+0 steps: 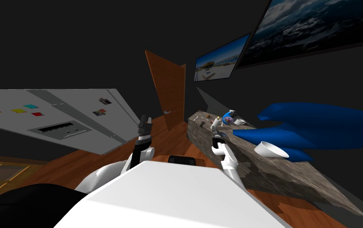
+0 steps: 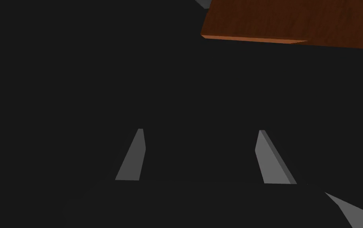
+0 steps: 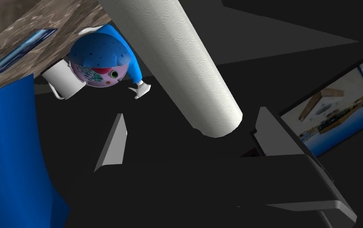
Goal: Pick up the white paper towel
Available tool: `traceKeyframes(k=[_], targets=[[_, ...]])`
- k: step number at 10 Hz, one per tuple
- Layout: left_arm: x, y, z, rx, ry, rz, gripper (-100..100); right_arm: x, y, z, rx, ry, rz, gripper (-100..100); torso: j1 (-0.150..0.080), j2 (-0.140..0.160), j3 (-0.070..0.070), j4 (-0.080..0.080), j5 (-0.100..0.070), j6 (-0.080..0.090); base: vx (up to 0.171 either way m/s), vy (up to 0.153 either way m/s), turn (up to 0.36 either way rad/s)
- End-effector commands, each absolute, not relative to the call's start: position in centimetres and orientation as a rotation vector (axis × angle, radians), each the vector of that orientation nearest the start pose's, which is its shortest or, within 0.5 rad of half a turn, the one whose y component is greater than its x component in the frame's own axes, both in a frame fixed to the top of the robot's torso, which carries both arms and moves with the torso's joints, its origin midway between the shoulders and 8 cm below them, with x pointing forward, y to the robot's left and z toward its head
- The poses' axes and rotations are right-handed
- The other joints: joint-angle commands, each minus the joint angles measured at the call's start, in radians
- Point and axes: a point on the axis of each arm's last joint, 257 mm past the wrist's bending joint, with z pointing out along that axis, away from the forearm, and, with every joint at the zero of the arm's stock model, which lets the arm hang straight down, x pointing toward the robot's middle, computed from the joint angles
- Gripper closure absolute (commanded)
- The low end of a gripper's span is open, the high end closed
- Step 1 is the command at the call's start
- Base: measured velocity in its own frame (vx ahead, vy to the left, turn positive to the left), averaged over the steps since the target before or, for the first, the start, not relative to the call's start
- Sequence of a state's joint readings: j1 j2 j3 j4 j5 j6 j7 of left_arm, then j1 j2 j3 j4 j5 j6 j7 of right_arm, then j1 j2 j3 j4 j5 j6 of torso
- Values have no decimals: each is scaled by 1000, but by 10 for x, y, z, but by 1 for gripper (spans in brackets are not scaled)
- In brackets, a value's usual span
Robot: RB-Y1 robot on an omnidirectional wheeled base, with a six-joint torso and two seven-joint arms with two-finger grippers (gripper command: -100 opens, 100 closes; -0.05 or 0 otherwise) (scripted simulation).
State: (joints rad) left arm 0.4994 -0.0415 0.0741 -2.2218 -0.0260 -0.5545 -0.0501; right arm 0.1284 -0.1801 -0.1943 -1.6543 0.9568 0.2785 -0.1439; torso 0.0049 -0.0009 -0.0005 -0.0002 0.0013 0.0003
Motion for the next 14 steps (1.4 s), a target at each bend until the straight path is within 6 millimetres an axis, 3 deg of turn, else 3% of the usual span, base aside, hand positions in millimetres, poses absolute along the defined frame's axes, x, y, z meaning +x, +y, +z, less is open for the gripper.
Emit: traceKeyframes(k=[1,2,3,5,6,8,9,12,13,14], targets=[[340,306,10,-646,605,-1163,0,467,-466,-255,828,1476,2,-100,0,0,0,0,0,0,30,76,40],[340,306,10,-646,605,-1163,0,462,-486,-263,844,1487,-81,-100,0,0,0,0,0,1,45,104,68],[340,306,10,-646,605,-1163,0,462,-486,-263,846,1486,-82,-100,1,-1,0,0,0,0,40,83,41],[340,306,10,-646,605,-1163,0,451,-521,-270,862,1492,-228,-100,0,-1,-1,0,0,0,51,105,95],[340,306,10,-646,605,-1163,0,447,-525,-277,878,1500,-245,-100,3,-2,-1,0,1,0,58,100,23],[340,306,10,-646,605,-1163,0,431,-559,-285,897,1508,-391,-100,1,-3,-2,-1,0,0,94,114,66],[340,306,10,-646,605,-1163,0,429,-561,-286,905,1507,-401,-100,3,-4,-2,-1,1,0,74,100,14],[340,306,10,-646,605,-1163,0,400,-610,-291,932,1505,-606,-100,2,-4,-2,-1,0,0,92,111,52],[340,306,10,-646,605,-1163,0,397,-611,-293,939,1506,-616,-100,3,-5,-3,-1,1,0,74,96,3],[340,306,10,-646,605,-1163,0,386,-626,-294,949,1503,-683,-100,1,-3,-2,-1,1,1,56,65,25]])
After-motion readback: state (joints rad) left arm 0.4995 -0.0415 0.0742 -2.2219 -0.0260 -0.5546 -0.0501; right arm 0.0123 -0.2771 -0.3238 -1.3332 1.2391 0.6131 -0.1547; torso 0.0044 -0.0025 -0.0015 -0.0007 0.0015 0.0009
